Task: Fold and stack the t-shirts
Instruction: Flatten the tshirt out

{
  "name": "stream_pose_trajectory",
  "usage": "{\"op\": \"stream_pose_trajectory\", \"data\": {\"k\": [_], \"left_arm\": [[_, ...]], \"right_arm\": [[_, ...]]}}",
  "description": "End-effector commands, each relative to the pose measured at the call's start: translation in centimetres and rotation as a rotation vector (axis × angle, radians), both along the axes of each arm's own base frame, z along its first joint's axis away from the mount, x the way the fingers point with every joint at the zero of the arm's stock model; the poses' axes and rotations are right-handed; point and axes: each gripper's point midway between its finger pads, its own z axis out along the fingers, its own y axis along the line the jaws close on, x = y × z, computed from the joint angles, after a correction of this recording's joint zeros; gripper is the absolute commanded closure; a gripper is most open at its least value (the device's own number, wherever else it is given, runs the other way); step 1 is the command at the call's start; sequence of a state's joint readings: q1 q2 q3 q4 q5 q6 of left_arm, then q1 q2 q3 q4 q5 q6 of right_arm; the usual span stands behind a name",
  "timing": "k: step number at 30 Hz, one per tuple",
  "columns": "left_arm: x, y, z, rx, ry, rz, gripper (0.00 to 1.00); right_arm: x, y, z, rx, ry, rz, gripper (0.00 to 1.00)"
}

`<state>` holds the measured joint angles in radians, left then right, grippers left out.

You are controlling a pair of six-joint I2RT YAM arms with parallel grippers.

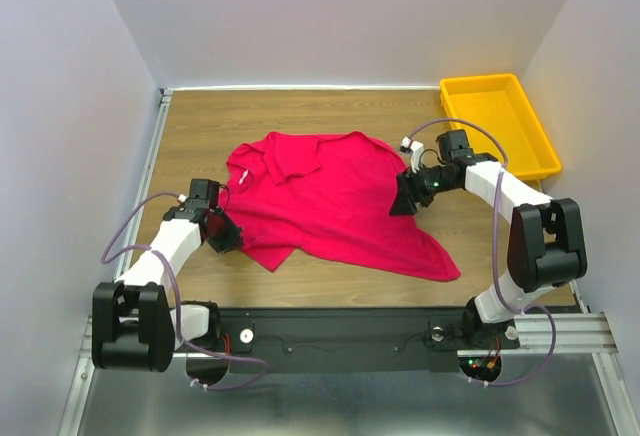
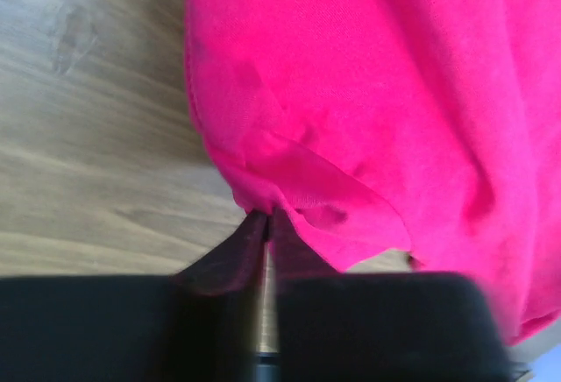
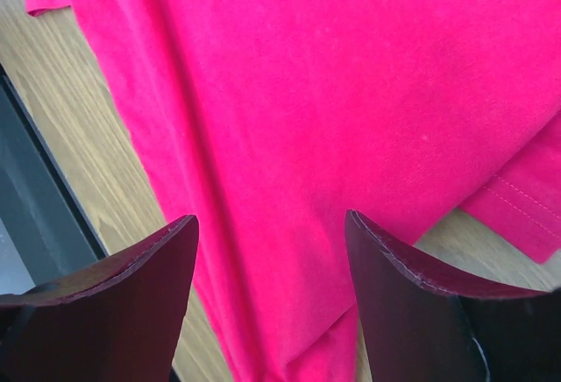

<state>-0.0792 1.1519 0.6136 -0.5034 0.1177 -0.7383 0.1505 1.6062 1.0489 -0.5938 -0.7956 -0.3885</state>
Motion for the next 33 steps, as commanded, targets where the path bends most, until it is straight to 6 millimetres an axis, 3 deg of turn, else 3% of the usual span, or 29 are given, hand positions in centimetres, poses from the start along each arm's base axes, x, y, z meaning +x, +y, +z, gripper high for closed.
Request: {"op": "stream_pose_trajectory", "data": {"k": [1, 4, 10, 12, 17, 18, 20, 21, 22, 23, 24, 25, 26, 27, 29, 32, 33], "left_arm": [[-0.3, -0.7, -0.5, -0.018, 0.009, -0.051, 1.0], [-2.1, -1.7, 0.5, -0.082, 0.039, -0.076, 1.0], [-4.9, -2.8, 6.4, -0.193, -0.066, -0.002, 1.0], [-6.1, -3.0, 6.8, -0.21, -0.04, 0.011, 1.0], [-7.1, -3.6, 8.3, -0.256, -0.066, -0.013, 1.0], [-7.0, -3.7, 8.7, -0.25, -0.09, -0.048, 0.96], [-6.4, -3.6, 9.5, -0.234, -0.133, -0.087, 0.72], [-5.4, -3.3, 11.1, -0.2, -0.199, -0.114, 0.54], [-4.9, -2.9, 12.1, -0.175, -0.24, -0.125, 0.46], [-3.9, -2.3, 13.9, -0.133, -0.314, -0.126, 0.31], [-3.2, -2.1, 14.9, -0.105, -0.374, -0.156, 0.27], [-2.5, -1.9, 15.8, -0.087, -0.421, -0.158, 0.23], [-2.0, -1.9, 16.1, -0.081, -0.443, -0.165, 0.23], [-0.8, -2.0, 16.9, -0.07, -0.513, -0.192, 0.23], [1.3, -2.1, 16.8, -0.059, -0.574, -0.199, 0.22], [3.5, -2.5, 15.5, -0.054, -0.607, -0.237, 0.23], [4.9, -2.5, 16.3, -0.043, -0.667, -0.246, 0.23]], "right_arm": [[0.8, -0.1, 1.9, 0.034, -0.08, -0.007, 0.27], [1.2, -0.5, 2.2, 0.026, -0.094, -0.025, 0.27], [2.1, -1.6, 2.9, -0.009, -0.136, -0.061, 0.26], [2.5, -2.0, 3.1, -0.019, -0.149, -0.073, 0.26], [3.8, -2.5, 3.5, -0.049, -0.18, -0.084, 0.25], [4.1, -2.5, 3.5, -0.054, -0.182, -0.086, 0.25], [5.5, -2.5, 4.0, -0.06, -0.203, -0.091, 0.24], [6.2, -2.5, 4.4, -0.063, -0.215, -0.094, 0.24], [7.4, -2.5, 5.5, -0.061, -0.245, -0.101, 0.24], [8.3, -2.6, 5.9, -0.065, -0.257, -0.108, 0.23], [9.1, -2.5, 5.1, -0.072, -0.239, -0.112, 0.23], [10.8, -2.5, 6.3, -0.073, -0.269, -0.128, 0.23], [11.6, -2.5, 6.3, -0.076, -0.269, -0.136, 0.23], [12.5, -2.5, 4.9, -0.086, -0.238, -0.14, 0.23], [14.8, -2.3, 5.9, -0.077, -0.26, -0.157, 0.24], [16.9, -2.9, 3.7, -0.119, -0.212, -0.204, 0.25], [17.3, -3.0, 3.8, -0.135, -0.211, -0.212, 0.26]]}}
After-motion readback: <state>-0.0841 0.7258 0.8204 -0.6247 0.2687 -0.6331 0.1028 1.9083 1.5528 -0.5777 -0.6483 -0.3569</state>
